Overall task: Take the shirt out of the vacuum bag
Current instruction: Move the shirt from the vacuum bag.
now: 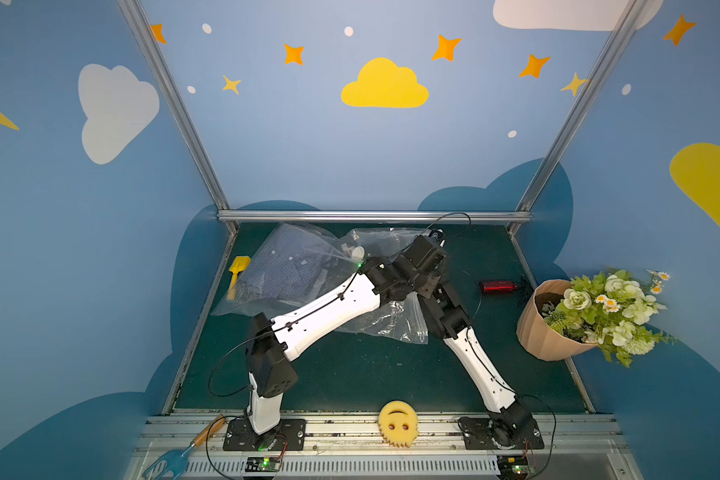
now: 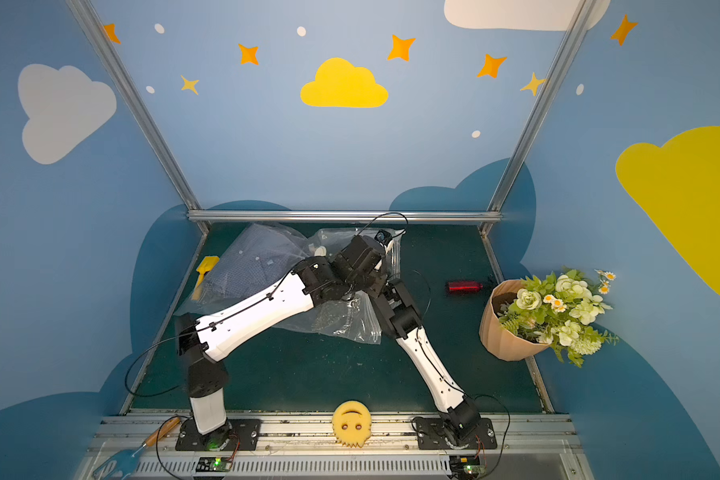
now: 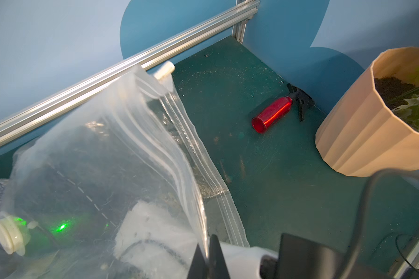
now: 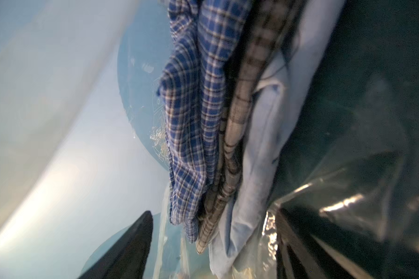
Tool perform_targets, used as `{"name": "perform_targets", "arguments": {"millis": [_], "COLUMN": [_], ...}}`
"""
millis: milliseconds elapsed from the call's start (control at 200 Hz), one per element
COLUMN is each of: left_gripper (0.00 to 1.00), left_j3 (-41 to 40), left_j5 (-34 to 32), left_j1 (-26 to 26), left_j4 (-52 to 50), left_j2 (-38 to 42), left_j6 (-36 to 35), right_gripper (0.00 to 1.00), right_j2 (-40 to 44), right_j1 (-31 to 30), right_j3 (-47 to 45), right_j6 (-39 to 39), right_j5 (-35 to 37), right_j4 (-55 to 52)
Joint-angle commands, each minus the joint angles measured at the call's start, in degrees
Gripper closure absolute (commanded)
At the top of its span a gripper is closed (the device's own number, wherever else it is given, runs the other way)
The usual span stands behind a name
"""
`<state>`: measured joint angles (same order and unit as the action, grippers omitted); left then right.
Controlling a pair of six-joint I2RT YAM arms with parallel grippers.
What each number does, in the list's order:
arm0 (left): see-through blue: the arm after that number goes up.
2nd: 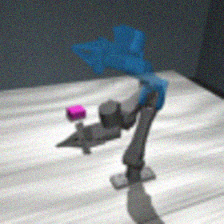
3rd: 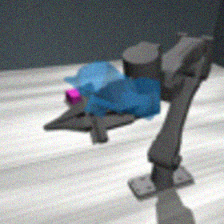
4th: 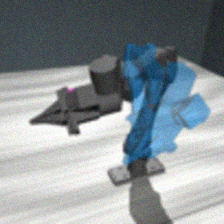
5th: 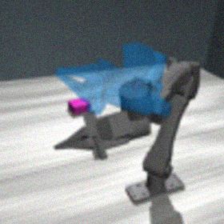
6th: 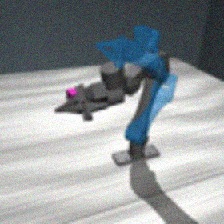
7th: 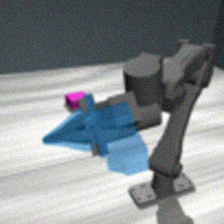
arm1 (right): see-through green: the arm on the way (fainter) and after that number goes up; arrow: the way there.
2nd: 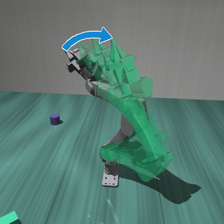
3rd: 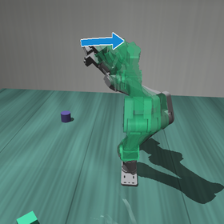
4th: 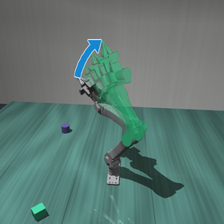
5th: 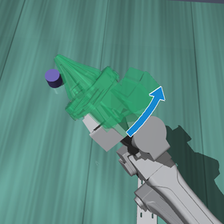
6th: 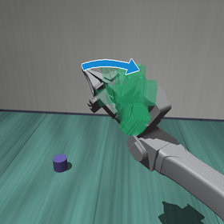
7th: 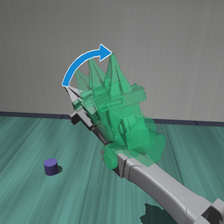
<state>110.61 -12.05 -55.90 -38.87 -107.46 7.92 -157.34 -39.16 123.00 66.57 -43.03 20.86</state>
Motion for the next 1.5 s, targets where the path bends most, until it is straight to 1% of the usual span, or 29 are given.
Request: {"name": "perform_targets", "arguments": {"millis": [0,45,80,145,165,200,225,260,320,340,471,576,676,786,816,846,881,976,1006,1056,1136,1202,1257,1357,1497], "left_gripper": [0.96,0.92,0.83,0.60,0.51,0.32,0.24,0.20,0.17,0.17,0.17,0.19,0.28,0.39,0.42,0.46,0.50,0.57,0.58,0.61,0.66,0.72,0.78,0.87,0.91], "left_j3": [-0.77,-1.48,-2.21,-3.67,-4.15,-4.98,-5.99,-7.62,-11.20,-12.25,-21.76,-32.09,-41.73,-50.84,-53.33,-55.51,-58.21,-64.24,-65.70,-67.21,-70.22,-72.94,-74.25,-73.98,-73.59], "left_j5": [1.88,2.74,3.70,5.60,6.14,6.86,7.31,7.48,8.26,8.70,9.36,9.55,9.73,11.12,11.43,11.65,13.59,16.10,16.82,14.61,14.44,16.83,17.23,17.86,19.30], "left_j1": [-0.62,-0.61,-0.51,0.01,0.11,0.54,0.88,1.42,2.76,3.34,10.03,20.73,32.30,44.74,47.56,50.84,54.46,61.46,62.83,64.09,66.89,69.95,71.57,72.47,72.49], "left_j4": [2.34,2.75,3.36,4.49,4.71,5.35,6.13,7.31,9.96,10.88,16.30,19.18,20.89,22.22,23.03,23.26,24.81,27.64,29.11,29.61,32.22,35.59,37.43,37.60,38.78], "left_j2": [2.44,3.26,4.06,5.83,6.37,7.50,8.47,10.22,13.69,14.86,24.36,31.51,37.20,41.56,42.19,42.56,42.61,41.82,41.40,40.46,38.23,35.96,33.91,30.18,25.62], "left_j6": [0.96,0.97,0.82,1.02,1.32,1.76,2.02,2.62,3.86,4.51,10.01,17.20,23.78,28.53,29.58,31.39,32.90,36.51,36.47,37.07,38.52,40.81,42.40,42.37,42.13], "right_gripper": [0.22,0.22,0.22,0.22,0.22,0.22,0.23,0.23,0.24,0.25,0.30,0.40,0.48,0.52,0.53,0.53,0.55,0.58,0.58,0.61,0.64,0.66,0.69,0.75,0.81], "right_j2": [-4.79,-6.00,-7.03,-8.84,-9.33,-10.04,-10.52,-10.77,-10.78,-12.37,-12.13,-11.61,-11.60,-11.59,-11.61,-11.61,-9.82,-9.71,-9.67,-9.64,-9.57,-9.57,-9.56,-9.57,-9.48], "right_j1": [-1.66,-1.95,-2.13,-2.32,-2.36,-2.50,-2.50,-2.46,-2.39,-2.35,-2.50,-2.57,-2.58,-2.83,-2.88,-3.03,-3.07,-3.21,-3.21,-3.19,-3.26,-3.29,-3.25,-3.29,-3.33], "right_j3": [3.77,6.16,8.16,11.08,11.75,12.54,13.01,13.27,13.36,13.34,13.32,13.31,13.28,13.31,13.30,13.22,13.23,13.32,13.20,13.20,13.28,13.25,13.33,13.73,14.00], "right_j6": [-0.14,-0.94,-1.39,-1.64,-1.62,-1.54,-1.40,-1.07,-0.74,-0.69,-1.71,-2.61,-3.18,-3.71,-3.81,-3.93,-3.84,-3.27,-3.02,-2.62,-2.18,-1.86,-1.38,-0.68,-0.54], "right_j5": [0.77,1.27,1.52,2.00,2.24,2.78,3.10,3.47,4.08,4.17,5.18,6.39,7.24,8.17,8.42,8.73,8.93,9.33,9.41,9.71,9.60,9.57,9.75,10.21,10.94], "right_j4": [-2.37,-3.82,-5.43,-6.61,-7.01,-7.41,-7.39,-7.08,-6.73,-6.71,-7.44,-7.92,-7.94,-8.20,-8.40,-8.52,-8.55,-8.19,-8.12,-7.66,-6.72,-6.58,-6.37,-6.12,-6.34]}}
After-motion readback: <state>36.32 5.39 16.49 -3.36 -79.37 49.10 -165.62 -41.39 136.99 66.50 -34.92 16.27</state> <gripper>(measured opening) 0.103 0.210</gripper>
